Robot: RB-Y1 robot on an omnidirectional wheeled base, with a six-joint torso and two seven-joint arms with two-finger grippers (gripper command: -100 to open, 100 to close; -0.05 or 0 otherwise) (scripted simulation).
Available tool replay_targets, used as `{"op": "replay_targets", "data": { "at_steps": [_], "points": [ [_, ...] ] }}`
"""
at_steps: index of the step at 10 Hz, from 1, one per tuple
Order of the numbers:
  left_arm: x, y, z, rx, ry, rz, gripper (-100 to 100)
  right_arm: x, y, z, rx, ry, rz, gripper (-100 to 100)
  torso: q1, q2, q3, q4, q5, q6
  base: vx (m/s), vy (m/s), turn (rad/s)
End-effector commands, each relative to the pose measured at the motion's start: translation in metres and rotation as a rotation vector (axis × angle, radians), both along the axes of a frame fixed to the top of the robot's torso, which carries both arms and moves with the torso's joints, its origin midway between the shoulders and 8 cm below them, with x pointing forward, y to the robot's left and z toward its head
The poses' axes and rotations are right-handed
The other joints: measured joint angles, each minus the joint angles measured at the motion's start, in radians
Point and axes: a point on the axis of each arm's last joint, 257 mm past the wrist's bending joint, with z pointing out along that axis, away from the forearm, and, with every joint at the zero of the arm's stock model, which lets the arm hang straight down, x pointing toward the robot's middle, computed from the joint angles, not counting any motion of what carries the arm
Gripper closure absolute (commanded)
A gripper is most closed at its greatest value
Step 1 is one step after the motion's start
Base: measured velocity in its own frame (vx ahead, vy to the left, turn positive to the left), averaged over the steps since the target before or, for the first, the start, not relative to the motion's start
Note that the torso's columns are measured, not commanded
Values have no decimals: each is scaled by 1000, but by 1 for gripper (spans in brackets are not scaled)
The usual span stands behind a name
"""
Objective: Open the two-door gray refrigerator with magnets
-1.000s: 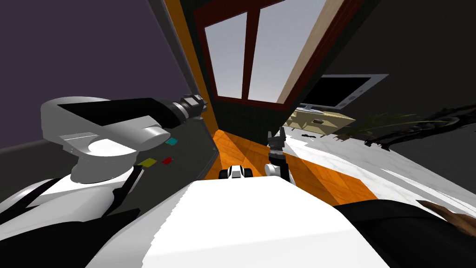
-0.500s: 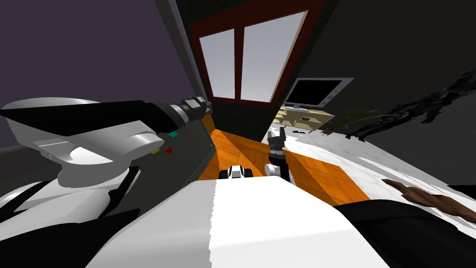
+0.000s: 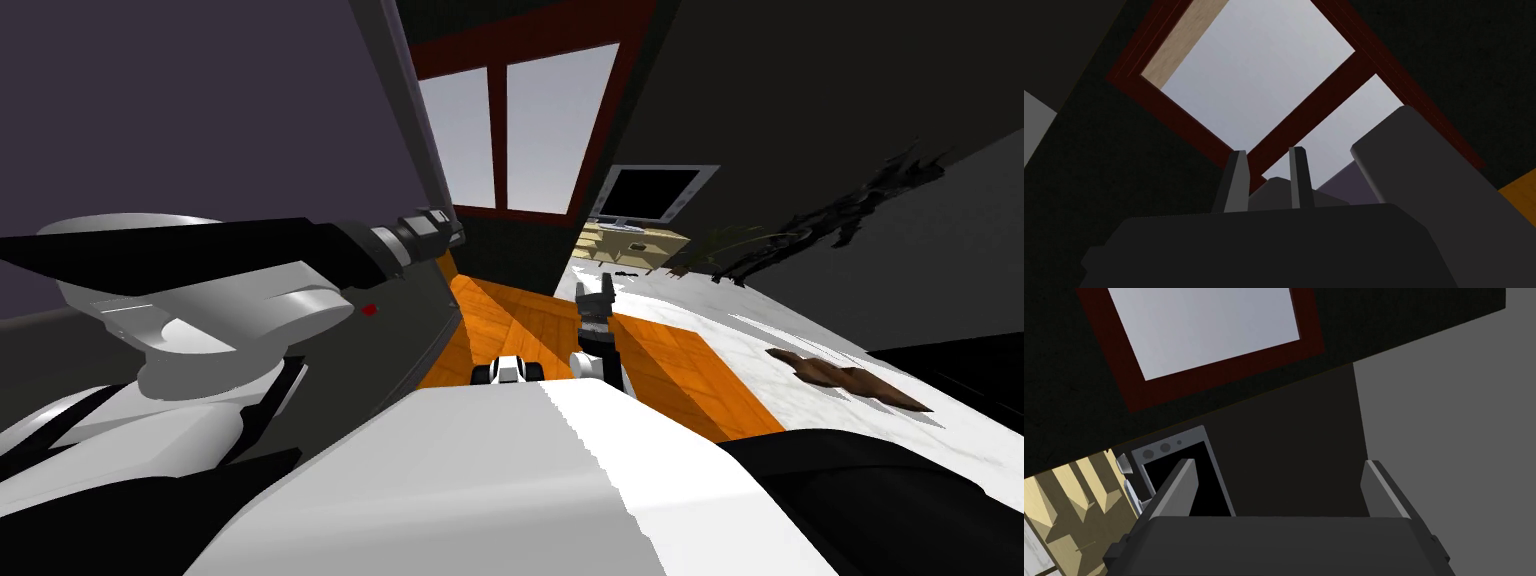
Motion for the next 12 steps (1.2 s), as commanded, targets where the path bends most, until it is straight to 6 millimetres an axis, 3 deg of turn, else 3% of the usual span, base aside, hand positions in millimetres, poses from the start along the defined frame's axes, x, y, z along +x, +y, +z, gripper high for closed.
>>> {"op": "replay_targets", "data": {
  "at_steps": [1,5,9,10,12],
  "points": [
    [-7,-11,14,-4,-35,-44,100,0,0,0,0,0,0,0,-2,2,0,3,-2,1,-256,-30,-77],
    [-20,-30,21,-8,-56,-120,100,0,0,0,0,0,0,0,4,0,-2,5,0,-1,-216,-28,-99],
    [-29,-42,26,-11,-70,-170,100,0,0,0,0,0,0,0,-6,3,0,4,-3,2,-265,-52,-85],
    [-22,-41,10,-6,-26,-156,100,0,0,0,0,0,0,0,-4,-1,-2,4,-4,2,-110,-9,-21],
    [-30,-52,8,-4,-18,-205,100,0,0,0,0,0,0,0,1,-10,-8,-2,-1,3,-191,40,-141]
  ]
}}
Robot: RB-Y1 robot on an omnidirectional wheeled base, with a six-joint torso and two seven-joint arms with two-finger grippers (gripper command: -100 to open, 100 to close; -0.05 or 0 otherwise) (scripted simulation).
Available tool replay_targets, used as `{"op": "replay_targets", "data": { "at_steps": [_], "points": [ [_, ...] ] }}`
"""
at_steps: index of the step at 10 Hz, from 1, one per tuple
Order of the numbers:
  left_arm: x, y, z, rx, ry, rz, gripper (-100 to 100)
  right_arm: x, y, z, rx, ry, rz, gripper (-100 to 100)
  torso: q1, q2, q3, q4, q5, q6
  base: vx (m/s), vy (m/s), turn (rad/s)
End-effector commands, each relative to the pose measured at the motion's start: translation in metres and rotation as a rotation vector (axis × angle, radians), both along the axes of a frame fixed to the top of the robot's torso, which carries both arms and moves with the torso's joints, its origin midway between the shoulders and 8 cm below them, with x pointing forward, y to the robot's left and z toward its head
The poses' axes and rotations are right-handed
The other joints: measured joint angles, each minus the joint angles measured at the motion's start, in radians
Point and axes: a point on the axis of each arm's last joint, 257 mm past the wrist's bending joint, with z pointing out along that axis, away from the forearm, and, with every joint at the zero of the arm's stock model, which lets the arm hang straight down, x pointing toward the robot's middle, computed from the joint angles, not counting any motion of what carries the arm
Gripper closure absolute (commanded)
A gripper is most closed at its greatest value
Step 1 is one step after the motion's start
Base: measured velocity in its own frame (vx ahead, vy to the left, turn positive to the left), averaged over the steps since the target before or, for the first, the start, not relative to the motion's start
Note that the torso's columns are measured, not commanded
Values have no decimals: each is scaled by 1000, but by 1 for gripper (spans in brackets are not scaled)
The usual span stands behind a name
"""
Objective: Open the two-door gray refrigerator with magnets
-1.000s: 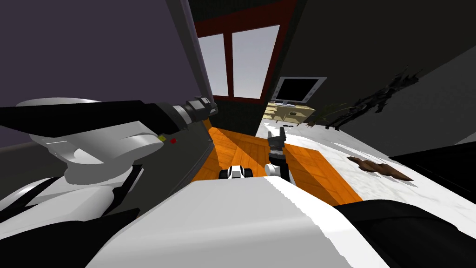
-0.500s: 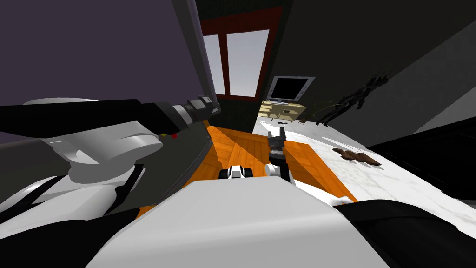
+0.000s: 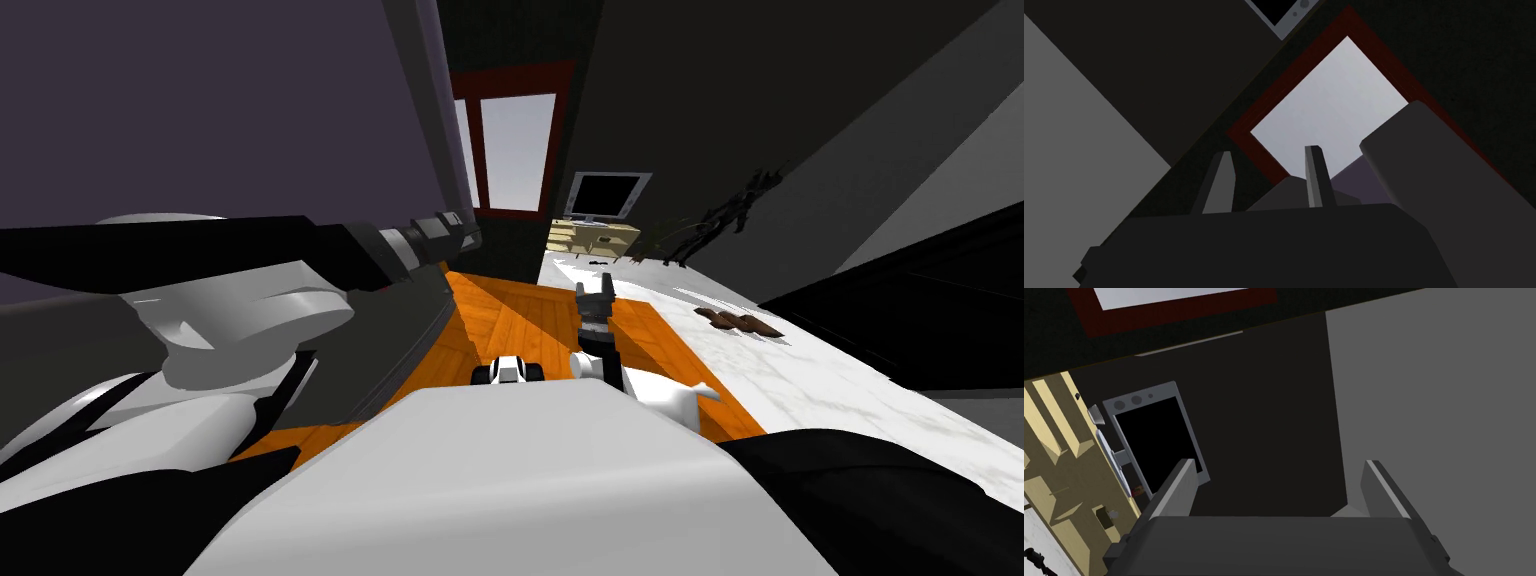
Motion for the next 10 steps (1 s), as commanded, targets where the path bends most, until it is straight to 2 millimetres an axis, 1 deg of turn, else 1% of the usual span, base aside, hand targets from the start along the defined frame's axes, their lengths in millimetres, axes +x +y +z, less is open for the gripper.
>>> {"op": "replay_targets", "data": {
  "at_steps": [1,2,3,4,5,6,7,9,10],
  "points": [
    [-8,-9,8,-5,-25,-39,100,0,0,0,0,0,0,0,-4,4,3,1,-2,2,-233,59,-102],
    [-12,-14,10,-6,-30,-62,100,0,0,0,0,0,0,0,-3,7,5,3,0,-3,-276,49,-89],
    [-16,-19,12,-8,-35,-86,100,0,0,0,0,0,0,0,0,11,8,4,1,-3,-304,24,-183],
    [-16,-19,12,-8,-35,-86,100,0,0,0,0,0,0,0,0,12,9,4,2,-3,-228,3,-68],
    [-21,-24,14,-9,-40,-109,100,0,0,0,0,0,0,0,2,7,5,5,2,-5,-249,10,-83],
    [-26,-28,16,-11,-46,-132,100,0,0,0,0,0,0,0,4,8,5,5,2,-4,-311,10,-169],
    [-26,-28,16,-11,-46,-132,100,0,0,0,0,0,0,0,2,11,7,6,2,-3,-221,28,-76],
    [-35,-38,20,-16,-57,-179,100,0,0,0,0,0,0,0,5,8,5,5,3,-4,-252,38,-132],
    [-35,-38,20,-16,-57,-179,100,0,0,0,0,0,0,0,4,11,7,6,3,-4,-240,8,-67]
  ]
}}
